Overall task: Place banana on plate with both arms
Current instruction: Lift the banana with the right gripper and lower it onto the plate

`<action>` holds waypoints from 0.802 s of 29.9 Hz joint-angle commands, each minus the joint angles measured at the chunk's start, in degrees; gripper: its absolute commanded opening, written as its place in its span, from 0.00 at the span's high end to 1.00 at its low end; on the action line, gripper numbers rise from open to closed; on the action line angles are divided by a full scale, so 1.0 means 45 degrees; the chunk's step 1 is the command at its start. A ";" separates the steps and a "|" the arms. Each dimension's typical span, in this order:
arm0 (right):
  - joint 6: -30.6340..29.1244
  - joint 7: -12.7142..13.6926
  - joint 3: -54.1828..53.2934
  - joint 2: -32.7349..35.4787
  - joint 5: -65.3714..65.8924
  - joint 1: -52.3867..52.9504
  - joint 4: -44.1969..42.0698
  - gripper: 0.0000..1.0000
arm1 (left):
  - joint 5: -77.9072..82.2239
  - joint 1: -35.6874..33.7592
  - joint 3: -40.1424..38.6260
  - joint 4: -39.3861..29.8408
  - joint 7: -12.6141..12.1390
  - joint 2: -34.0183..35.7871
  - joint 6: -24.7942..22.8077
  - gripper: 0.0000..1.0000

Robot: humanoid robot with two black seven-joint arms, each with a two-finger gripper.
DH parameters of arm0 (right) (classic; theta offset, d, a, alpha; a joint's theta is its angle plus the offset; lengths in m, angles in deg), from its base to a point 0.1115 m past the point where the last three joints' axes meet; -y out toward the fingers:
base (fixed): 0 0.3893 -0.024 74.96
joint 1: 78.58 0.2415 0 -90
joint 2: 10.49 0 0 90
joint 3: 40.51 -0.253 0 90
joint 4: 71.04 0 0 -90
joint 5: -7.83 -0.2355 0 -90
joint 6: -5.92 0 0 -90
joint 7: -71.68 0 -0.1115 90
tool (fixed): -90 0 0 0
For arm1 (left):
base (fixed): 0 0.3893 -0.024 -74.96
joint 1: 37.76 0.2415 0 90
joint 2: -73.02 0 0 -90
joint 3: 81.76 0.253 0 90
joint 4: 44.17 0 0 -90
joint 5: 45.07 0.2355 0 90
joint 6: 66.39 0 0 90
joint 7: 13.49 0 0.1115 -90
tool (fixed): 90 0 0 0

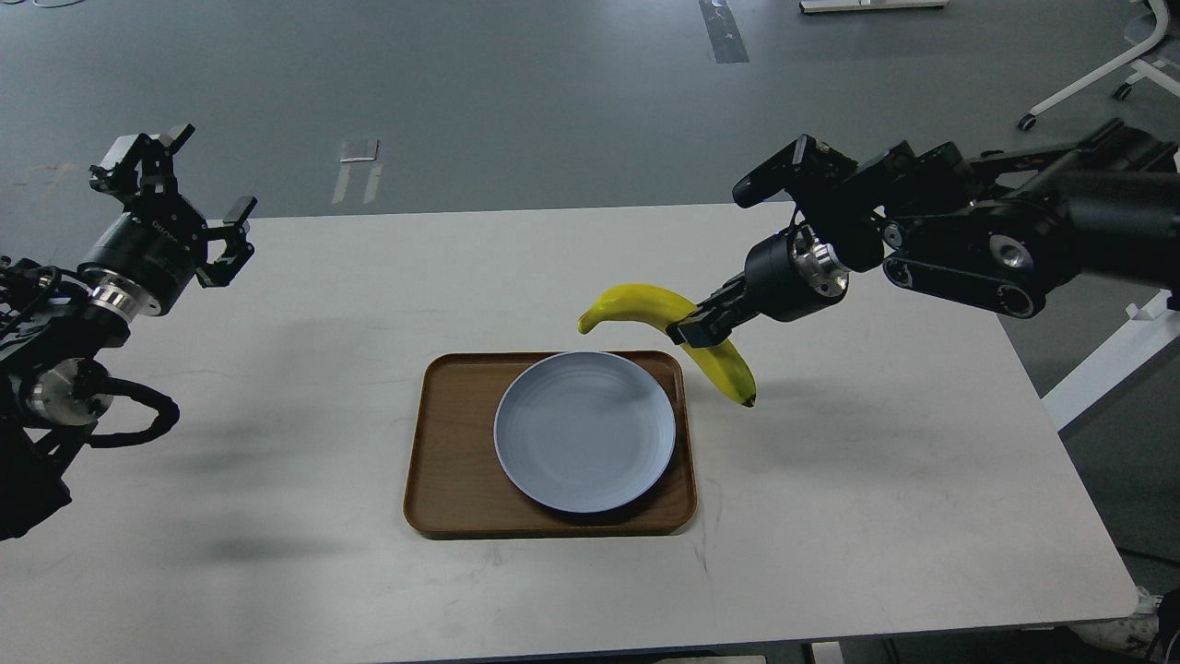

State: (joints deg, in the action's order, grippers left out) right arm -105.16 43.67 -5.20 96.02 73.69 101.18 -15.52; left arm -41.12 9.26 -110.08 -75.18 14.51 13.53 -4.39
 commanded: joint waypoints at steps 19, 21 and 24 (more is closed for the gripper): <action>0.0309 0.0001 0.1568 -0.3180 -0.2740 -0.0767 -0.1028 1.00 | -0.0020 -0.0059 0.0005 -0.0003 -0.0001 -0.0139 0.0000 0.02; 0.0329 0.0001 0.1607 -0.3376 -0.2759 -0.0826 -0.1184 1.00 | -0.0020 -0.0059 -0.0015 -0.0003 -0.0001 -0.0139 0.0000 0.02; 0.0329 0.0001 0.1607 -0.3669 -0.2779 -0.0982 -0.1594 1.00 | -0.0020 -0.0059 -0.0015 -0.0003 -0.0001 -0.0100 0.0000 0.02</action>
State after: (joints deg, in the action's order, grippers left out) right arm -103.71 43.68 1.97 80.55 61.28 97.30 -21.24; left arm -41.21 9.01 -110.15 -75.18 14.51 12.94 -4.39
